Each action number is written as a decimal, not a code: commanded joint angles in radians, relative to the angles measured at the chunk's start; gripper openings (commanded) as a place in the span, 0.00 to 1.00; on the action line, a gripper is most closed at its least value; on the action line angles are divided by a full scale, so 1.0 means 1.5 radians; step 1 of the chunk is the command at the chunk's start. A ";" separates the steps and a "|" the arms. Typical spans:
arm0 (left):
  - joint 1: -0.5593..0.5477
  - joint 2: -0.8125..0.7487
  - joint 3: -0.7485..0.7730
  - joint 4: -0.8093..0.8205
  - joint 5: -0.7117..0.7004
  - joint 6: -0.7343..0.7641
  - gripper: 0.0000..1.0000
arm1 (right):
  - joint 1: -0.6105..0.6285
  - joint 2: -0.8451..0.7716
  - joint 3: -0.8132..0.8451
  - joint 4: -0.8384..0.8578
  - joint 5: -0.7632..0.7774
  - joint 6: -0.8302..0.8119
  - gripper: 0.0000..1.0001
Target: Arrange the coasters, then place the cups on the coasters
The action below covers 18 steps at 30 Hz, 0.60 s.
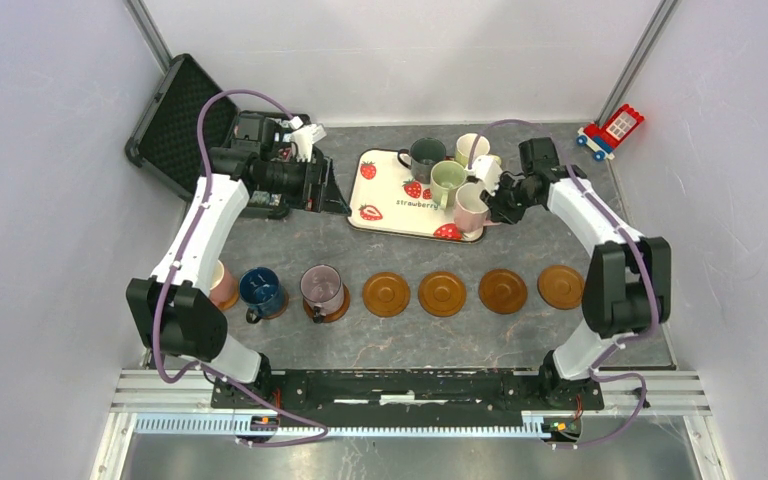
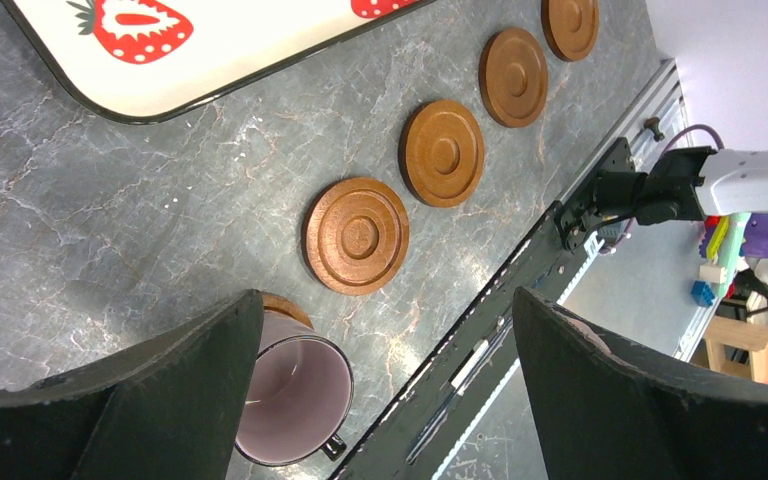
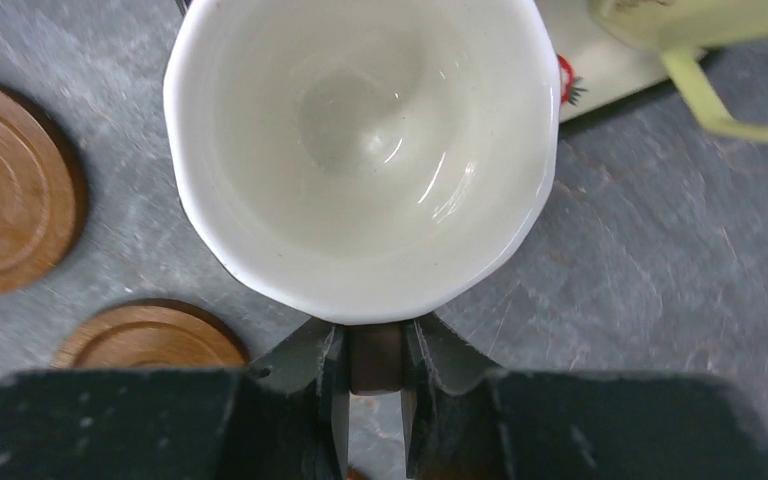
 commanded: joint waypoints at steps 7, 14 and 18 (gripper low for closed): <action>0.032 -0.079 -0.032 0.077 -0.034 -0.092 1.00 | 0.045 -0.227 -0.101 0.181 0.083 0.432 0.00; 0.040 -0.143 -0.090 0.126 -0.103 -0.136 1.00 | 0.224 -0.284 -0.151 0.152 0.273 0.672 0.00; 0.043 -0.194 -0.129 0.139 -0.133 -0.146 1.00 | 0.333 -0.291 -0.141 0.124 0.375 0.770 0.00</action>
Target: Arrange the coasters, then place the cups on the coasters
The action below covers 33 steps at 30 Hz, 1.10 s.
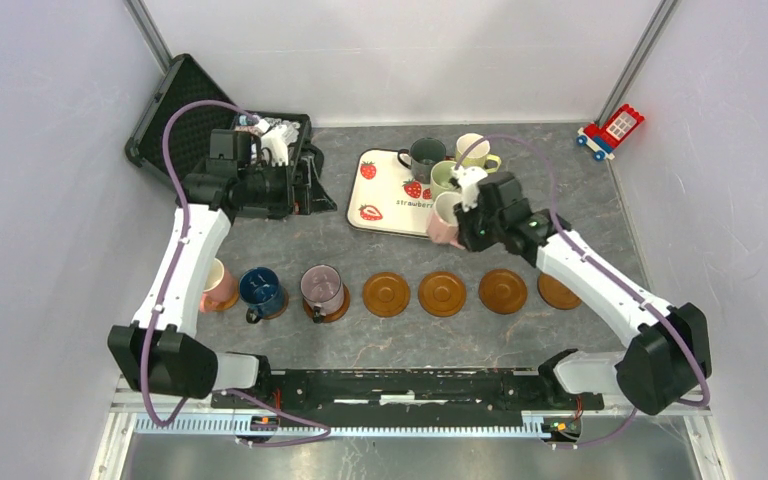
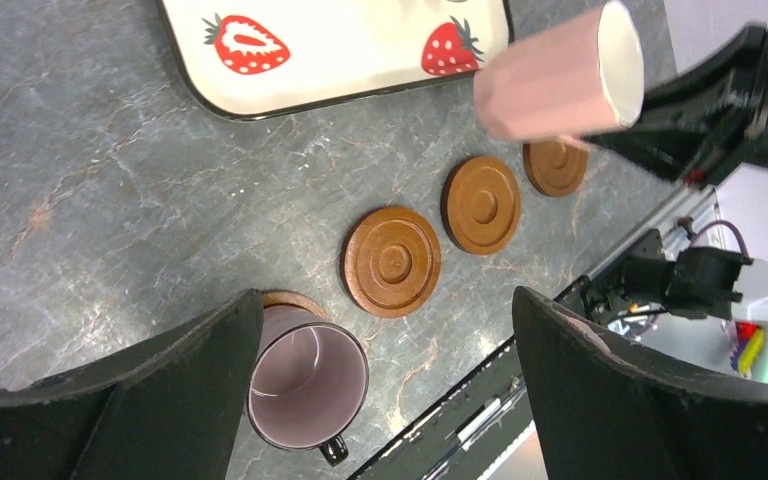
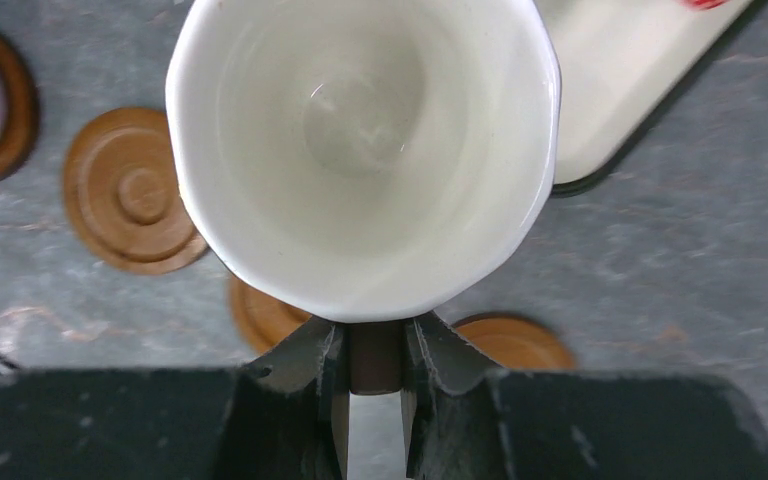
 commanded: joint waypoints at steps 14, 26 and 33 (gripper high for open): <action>0.008 -0.195 -0.140 0.147 -0.125 -0.134 1.00 | 0.289 -0.005 0.011 0.006 0.192 0.297 0.00; 0.010 -0.267 -0.213 0.191 -0.132 -0.178 1.00 | 0.379 0.093 0.065 -0.003 0.236 0.336 0.00; 0.010 -0.303 -0.227 0.192 -0.136 -0.188 1.00 | 0.393 0.122 0.076 -0.001 0.261 0.338 0.00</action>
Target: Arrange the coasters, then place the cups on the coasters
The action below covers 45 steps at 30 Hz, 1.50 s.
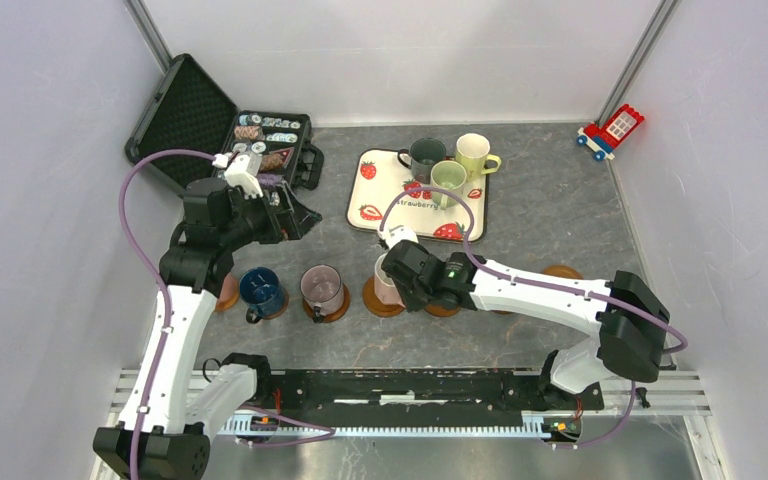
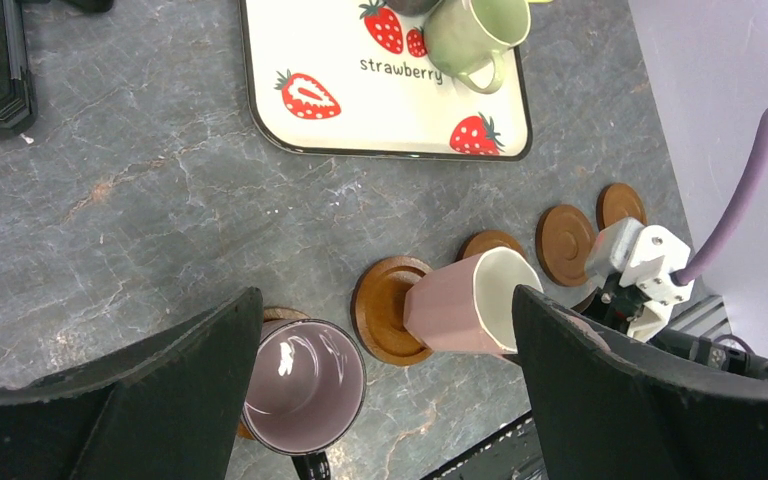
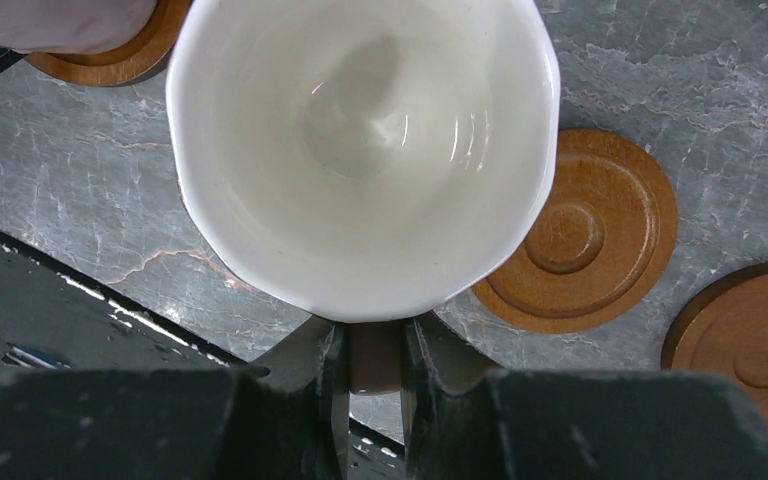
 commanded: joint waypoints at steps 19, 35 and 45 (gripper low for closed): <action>0.010 -0.092 -0.059 0.043 -0.014 -0.042 1.00 | 0.015 0.020 0.034 0.074 0.044 0.018 0.00; 0.021 -0.103 -0.086 0.051 -0.010 -0.059 1.00 | 0.022 0.018 0.002 0.075 0.022 0.032 0.20; 0.023 -0.091 -0.088 0.057 -0.008 -0.063 1.00 | 0.024 0.003 -0.027 0.085 -0.005 0.038 0.42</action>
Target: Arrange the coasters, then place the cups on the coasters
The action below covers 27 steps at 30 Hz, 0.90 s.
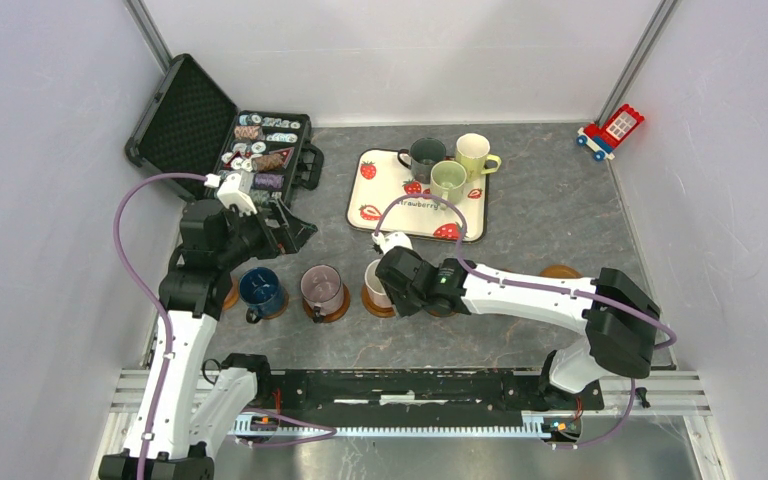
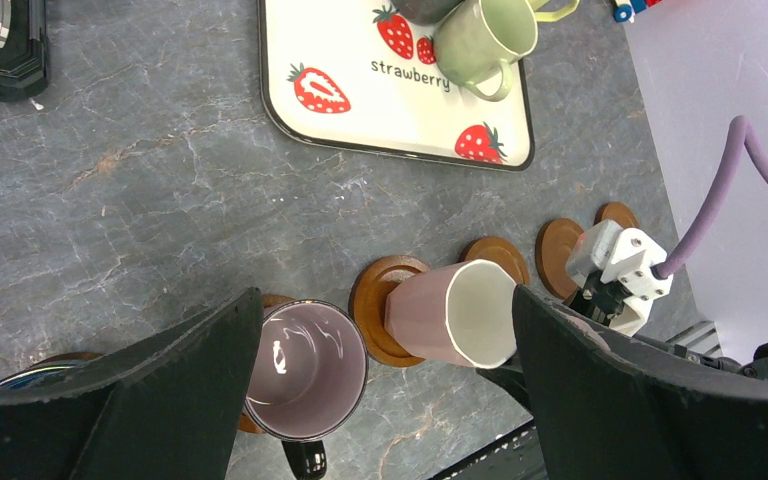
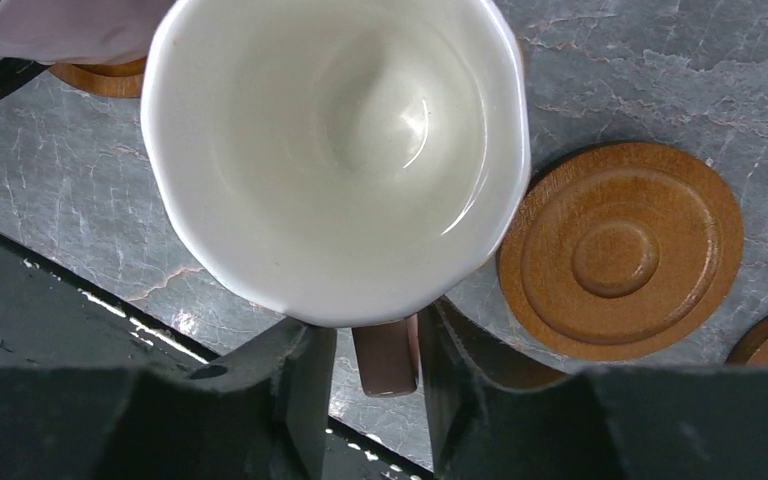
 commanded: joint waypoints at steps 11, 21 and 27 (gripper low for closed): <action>0.004 0.014 -0.012 0.035 0.018 -0.029 1.00 | 0.000 -0.097 -0.059 0.043 -0.060 -0.085 0.76; 0.005 0.036 0.002 0.026 0.025 -0.023 1.00 | -0.122 -0.199 -0.088 0.024 -0.173 -0.244 0.89; 0.004 0.062 0.017 0.015 0.020 -0.014 1.00 | -0.157 -0.290 -0.105 0.034 -0.161 -0.327 0.82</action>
